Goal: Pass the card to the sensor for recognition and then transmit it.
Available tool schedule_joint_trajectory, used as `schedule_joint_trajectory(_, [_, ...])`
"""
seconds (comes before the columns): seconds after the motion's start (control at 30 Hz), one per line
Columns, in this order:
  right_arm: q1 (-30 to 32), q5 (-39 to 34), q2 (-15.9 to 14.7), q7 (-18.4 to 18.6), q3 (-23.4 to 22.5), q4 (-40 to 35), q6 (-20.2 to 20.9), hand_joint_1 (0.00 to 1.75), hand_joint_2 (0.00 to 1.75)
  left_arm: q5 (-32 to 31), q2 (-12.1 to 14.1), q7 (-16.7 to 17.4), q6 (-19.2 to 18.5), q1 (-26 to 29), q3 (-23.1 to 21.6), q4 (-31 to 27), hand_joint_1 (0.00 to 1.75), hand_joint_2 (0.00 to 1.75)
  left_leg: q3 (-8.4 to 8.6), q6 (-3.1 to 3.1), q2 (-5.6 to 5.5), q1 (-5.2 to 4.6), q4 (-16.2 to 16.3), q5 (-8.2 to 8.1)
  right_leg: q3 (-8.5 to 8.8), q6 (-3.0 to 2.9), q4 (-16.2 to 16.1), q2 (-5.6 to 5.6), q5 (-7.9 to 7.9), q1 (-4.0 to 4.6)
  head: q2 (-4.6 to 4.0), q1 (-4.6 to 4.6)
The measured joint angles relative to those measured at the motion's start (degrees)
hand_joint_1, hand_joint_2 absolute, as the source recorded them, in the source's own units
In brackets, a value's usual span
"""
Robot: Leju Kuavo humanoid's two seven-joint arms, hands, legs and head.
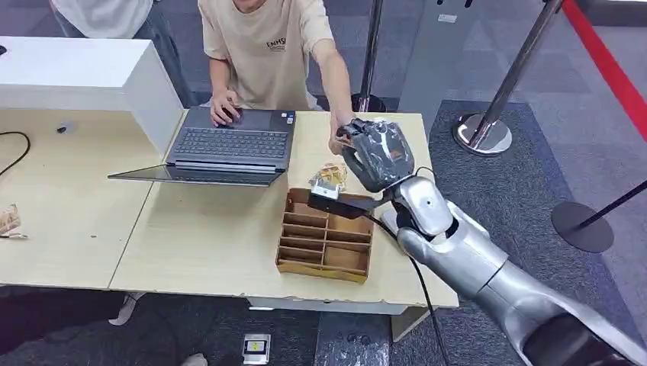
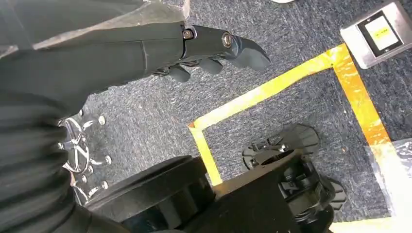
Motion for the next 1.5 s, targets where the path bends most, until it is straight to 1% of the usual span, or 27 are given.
schedule_joint_trajectory(0.13, [0.8, -8.6, 0.1, -0.1, -0.1, 0.4, -2.3, 0.0, 1.75, 0.3, 0.0, 0.0, 0.0, 0.1, 0.0, 0.0, 0.0, 1.75, 0.0, 0.0, 0.01, 0.0, 0.0, 0.0, -0.01, 0.0, 0.0, 0.0, 0.0, 0.0, 0.0, 0.0])
schedule_joint_trajectory(0.17, [1.2, -11.6, 0.1, -0.2, -0.4, 0.3, -3.1, 0.0, 1.75, 0.4, 0.0, 0.0, 0.1, 0.1, 0.0, 0.0, 0.0, 1.75, 0.01, 0.0, 0.01, 0.0, 0.0, 0.0, -0.01, 0.0, 0.0, 0.0, 0.0, 0.0, 0.0, -0.02])
schedule_joint_trajectory(0.23, [2.8, -20.3, 0.1, -0.6, -1.6, -1.1, -4.3, 0.0, 1.75, 0.8, 0.0, -0.3, 0.4, 0.2, 0.0, 0.0, 0.0, 1.75, 0.0, 0.0, 0.0, 0.01, 0.0, 0.0, -0.01, 0.0, 0.0, 0.0, 0.0, 0.01, 0.0, 0.0])
schedule_joint_trajectory(0.37, [6.9, -33.3, 0.5, -2.1, -4.7, -5.2, -4.8, 0.0, 1.75, 1.5, 0.0, -0.9, 0.9, 0.6, 0.0, 0.0, 0.0, 1.75, 0.0, 0.0, 0.0, 0.01, 0.0, -0.01, -0.01, 0.0, 0.0, 0.0, -0.01, 0.0, 0.0, -0.02])
schedule_joint_trajectory(0.43, [9.2, -37.6, 0.7, -2.8, -6.2, -7.4, -4.7, 0.0, 1.75, 1.7, 0.0, -1.1, 1.0, 0.9, 0.0, 0.0, 0.0, 1.75, 0.0, 0.0, 0.0, 0.01, 0.0, -0.01, -0.01, 0.0, 0.0, 0.0, -0.01, 0.0, 0.0, -0.02])
schedule_joint_trajectory(0.5, [11.7, -40.1, 0.8, -3.4, -7.4, -9.8, -4.5, 0.0, 1.75, 1.9, 0.0, -1.2, 1.3, 1.3, 0.0, 0.0, 0.0, 1.75, 0.0, 0.0, 0.0, 0.01, 0.0, -0.02, -0.01, 0.01, 0.0, 0.0, -0.01, 0.01, 0.0, 0.0])
schedule_joint_trajectory(0.63, [15.7, -41.5, 0.9, -4.3, -9.3, -13.6, -4.4, 0.0, 1.75, 2.4, 0.0, -1.6, 1.6, 1.6, 0.0, 0.0, 0.0, 1.75, 0.0, 0.0, 0.0, 0.01, 0.0, -0.02, -0.01, 0.01, 0.0, 0.0, -0.01, 0.01, 0.0, 0.0])
schedule_joint_trajectory(0.83, [19.2, -41.3, 0.9, -4.3, -11.1, -16.9, -4.6, 0.0, 1.75, 2.8, 0.0, -1.9, 2.0, 1.8, 0.1, 0.0, 0.0, 1.75, 0.02, 0.0, 0.01, 0.0, 0.0, -0.01, -0.01, 0.01, 0.0, 0.01, -0.01, 0.0, 0.0, 0.0])
schedule_joint_trajectory(0.93, [20.7, -39.0, 0.7, -3.8, -12.0, -18.3, -4.9, 0.0, 1.75, 3.2, 0.0, -2.0, 2.3, 2.0, 0.2, 0.0, 0.0, 1.75, 0.02, 0.0, 0.01, 0.0, 0.0, -0.01, -0.01, 0.01, 0.0, 0.01, -0.01, 0.0, 0.0, 0.0])
schedule_joint_trajectory(1.13, [24.0, -35.3, 0.3, -2.8, -13.4, -20.8, -6.8, 0.0, 1.75, 3.7, 0.0, -2.1, 2.6, 2.3, 0.4, 0.0, 0.0, 1.75, 0.01, -0.01, 0.01, 0.0, 0.0, -0.02, -0.02, 0.01, 0.0, 0.02, -0.02, 0.0, 0.0, 0.0])
schedule_joint_trajectory(1.17, [24.5, -34.8, 0.2, -2.8, -13.5, -21.1, -6.9, 0.21, 1.75, 3.7, 0.0, -2.1, 2.6, 2.3, 0.4, 0.0, 0.0, 1.75, 0.01, -0.01, 0.01, 0.0, 0.0, -0.02, -0.02, 0.01, 0.0, 0.03, -0.02, 0.0, 0.0, 0.0])
schedule_joint_trajectory(1.2, [24.9, -34.5, 0.1, -2.7, -13.6, -21.4, -6.9, 0.33, 1.75, 3.8, 0.0, -2.1, 2.6, 2.3, 0.4, 0.0, 0.0, 1.75, 0.01, -0.01, 0.01, 0.0, 0.0, -0.02, -0.02, 0.01, 0.0, 0.02, -0.02, 0.0, 0.0, 0.0])
schedule_joint_trajectory(1.23, [25.2, -33.8, -0.1, -2.4, -13.7, -21.9, -6.9, 0.37, 1.75, 3.8, 0.0, -2.1, 2.6, 2.4, 0.4, 0.0, 0.0, 1.75, 0.01, -0.01, 0.01, 0.0, 0.0, -0.02, -0.02, 0.01, 0.0, 0.02, -0.02, 0.0, 0.0, 0.0])
schedule_joint_trajectory(1.27, [25.6, -33.4, -0.2, -2.2, -13.7, -22.2, -6.9, 0.54, 1.75, 3.8, 0.0, -2.1, 2.6, 2.4, 0.4, 0.0, 0.0, 1.75, 0.01, -0.01, 0.01, 0.0, 0.0, -0.02, -0.02, 0.01, 0.0, 0.02, -0.02, 0.0, 0.0, 0.0])
schedule_joint_trajectory(1.3, [25.9, -33.2, -0.2, -2.1, -13.9, -22.4, -6.9, 1.15, 1.75, 3.8, 0.0, -2.1, 2.6, 2.4, 0.4, 0.0, 0.0, 1.75, 0.01, -0.01, 0.01, 0.0, 0.0, -0.02, -0.02, 0.01, 0.0, 0.02, -0.02, 0.0, 0.0, 0.0])
schedule_joint_trajectory(1.33, [26.1, -32.9, -0.3, -2.1, -14.1, -22.5, -6.9, 1.38, 1.75, 3.8, 0.0, -2.1, 2.6, 2.4, 0.5, 0.0, 0.0, 1.75, 0.01, -0.01, 0.01, 0.0, 0.0, -0.02, -0.02, 0.01, 0.0, 0.02, -0.02, 0.0, 0.0, 0.0])
schedule_joint_trajectory(1.4, [26.6, -32.4, -0.4, -1.9, -14.3, -22.9, -6.9, 1.4, 1.75, 3.8, 0.0, -2.2, 2.6, 2.4, 0.5, 0.0, 0.0, 1.75, 0.02, -0.01, 0.01, 0.0, 0.0, -0.02, -0.01, 0.01, 0.0, 0.03, -0.01, 0.0, 0.0, 0.0])
schedule_joint_trajectory(1.43, [26.7, -32.1, -0.5, -1.8, -14.3, -22.9, -6.9, 1.33, 1.75, 3.9, 0.0, -2.2, 2.7, 2.4, 0.5, 0.0, 0.0, 1.75, 0.02, -0.01, 0.01, 0.0, 0.0, -0.02, -0.01, 0.01, 0.0, 0.03, -0.01, 0.0, 0.0, 0.0])
schedule_joint_trajectory(1.47, [26.8, -31.8, -0.5, -1.7, -14.4, -22.9, -6.9, 1.31, 1.75, 3.9, 0.0, -2.3, 2.7, 2.4, 0.5, 0.0, 0.0, 1.75, 0.02, -0.01, 0.01, 0.0, 0.0, -0.02, -0.01, 0.01, 0.0, 0.02, -0.01, 0.0, 0.0, 0.0])
schedule_joint_trajectory(1.5, [27.0, -31.5, -0.5, -1.7, -14.4, -23.0, -6.9, 1.2, 1.75, 4.0, 0.0, -2.3, 2.8, 2.4, 0.5, 0.0, 0.0, 1.75, 0.02, -0.01, 0.01, 0.0, 0.0, -0.02, -0.01, 0.01, 0.0, 0.03, -0.01, 0.0, 0.0, 0.0])
